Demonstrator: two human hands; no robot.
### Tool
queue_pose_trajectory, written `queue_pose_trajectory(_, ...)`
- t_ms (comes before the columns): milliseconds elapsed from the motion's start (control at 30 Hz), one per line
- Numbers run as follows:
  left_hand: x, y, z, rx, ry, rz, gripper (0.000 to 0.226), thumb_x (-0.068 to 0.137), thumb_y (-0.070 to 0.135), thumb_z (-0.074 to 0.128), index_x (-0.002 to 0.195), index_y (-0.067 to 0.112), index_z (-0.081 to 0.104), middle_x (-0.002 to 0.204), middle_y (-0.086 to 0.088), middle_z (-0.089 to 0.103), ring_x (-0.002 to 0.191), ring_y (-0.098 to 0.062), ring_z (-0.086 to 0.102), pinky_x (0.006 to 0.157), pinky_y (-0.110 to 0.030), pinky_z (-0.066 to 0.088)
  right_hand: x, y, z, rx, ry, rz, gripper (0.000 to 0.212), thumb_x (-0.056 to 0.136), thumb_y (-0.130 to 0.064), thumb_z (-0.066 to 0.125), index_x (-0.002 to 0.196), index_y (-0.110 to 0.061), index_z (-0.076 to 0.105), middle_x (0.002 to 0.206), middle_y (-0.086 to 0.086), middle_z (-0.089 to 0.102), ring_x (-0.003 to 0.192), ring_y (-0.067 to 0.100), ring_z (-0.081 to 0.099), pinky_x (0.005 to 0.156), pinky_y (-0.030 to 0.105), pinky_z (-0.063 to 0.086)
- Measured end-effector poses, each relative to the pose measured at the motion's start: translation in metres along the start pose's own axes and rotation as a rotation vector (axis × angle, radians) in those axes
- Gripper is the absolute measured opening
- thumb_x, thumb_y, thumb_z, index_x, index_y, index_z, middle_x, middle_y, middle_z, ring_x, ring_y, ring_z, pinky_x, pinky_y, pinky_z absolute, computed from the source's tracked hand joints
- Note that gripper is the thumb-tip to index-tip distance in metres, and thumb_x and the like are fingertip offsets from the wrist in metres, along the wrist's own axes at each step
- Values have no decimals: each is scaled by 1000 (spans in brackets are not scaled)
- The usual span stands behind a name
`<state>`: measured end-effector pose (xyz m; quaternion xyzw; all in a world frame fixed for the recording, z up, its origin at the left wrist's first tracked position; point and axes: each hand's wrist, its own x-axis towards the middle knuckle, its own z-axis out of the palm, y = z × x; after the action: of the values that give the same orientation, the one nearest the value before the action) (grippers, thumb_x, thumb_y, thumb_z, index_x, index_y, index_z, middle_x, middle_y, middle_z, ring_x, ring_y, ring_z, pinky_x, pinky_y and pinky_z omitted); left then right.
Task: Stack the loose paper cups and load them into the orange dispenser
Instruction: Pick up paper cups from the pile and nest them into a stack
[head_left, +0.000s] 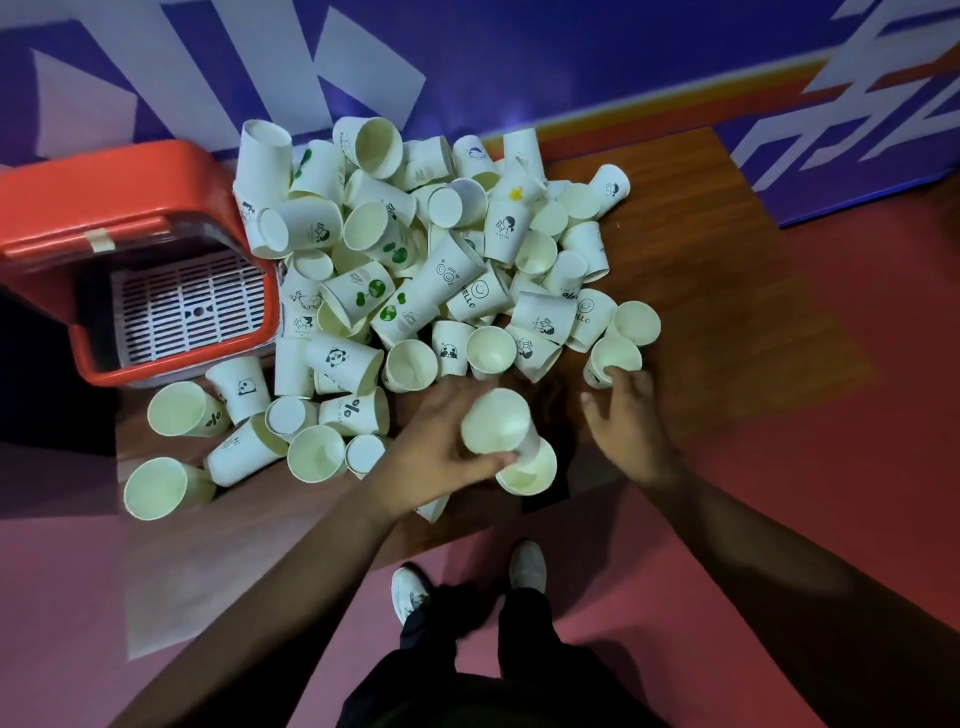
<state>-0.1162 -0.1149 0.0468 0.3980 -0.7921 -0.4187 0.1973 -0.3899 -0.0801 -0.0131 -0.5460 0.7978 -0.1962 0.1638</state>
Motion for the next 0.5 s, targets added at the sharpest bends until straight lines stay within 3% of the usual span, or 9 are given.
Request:
queue_pose_trajectory(100, 4, -4, 21, 66, -69, 63, 80, 75, 57, 73, 141, 18, 50, 127, -2, 49, 122, -15, 46, 109, -28, 35, 16, 12, 3, -95, -6, 32, 48, 80, -20, 72, 121, -3, 53, 116, 27, 45, 97, 43, 54, 84, 45, 52)
queue_pose_trajectory(233, 5, -19, 49, 233, -132, 84, 77, 73, 52, 75, 138, 21, 49, 121, -1, 46, 110, -22, 47, 95, -47, 45, 30, 22, 11, -166, -81, 64, 48, 77, -19, 72, 122, -9, 57, 117, 24, 44, 95, 43, 55, 87, 44, 51)
queue_pose_trajectory(367, 8, -24, 70, 223, -193, 3, 80, 71, 49, 77, 139, 28, 42, 131, -4, 39, 122, -25, 42, 102, -46, 44, 37, 25, 13, -231, -103, 61, 32, 79, -12, 68, 110, -7, 64, 122, 20, 44, 101, 38, 56, 92, 39, 48)
queue_pose_trajectory(500, 23, -20, 73, 178, -99, -29, 80, 77, 42, 76, 145, 17, 42, 135, -2, 43, 126, -23, 45, 105, -44, 43, 38, 27, 10, -355, -84, -74, 9, 80, -9, 63, 88, -5, 67, 105, 15, 55, 91, 35, 58, 81, 39, 49)
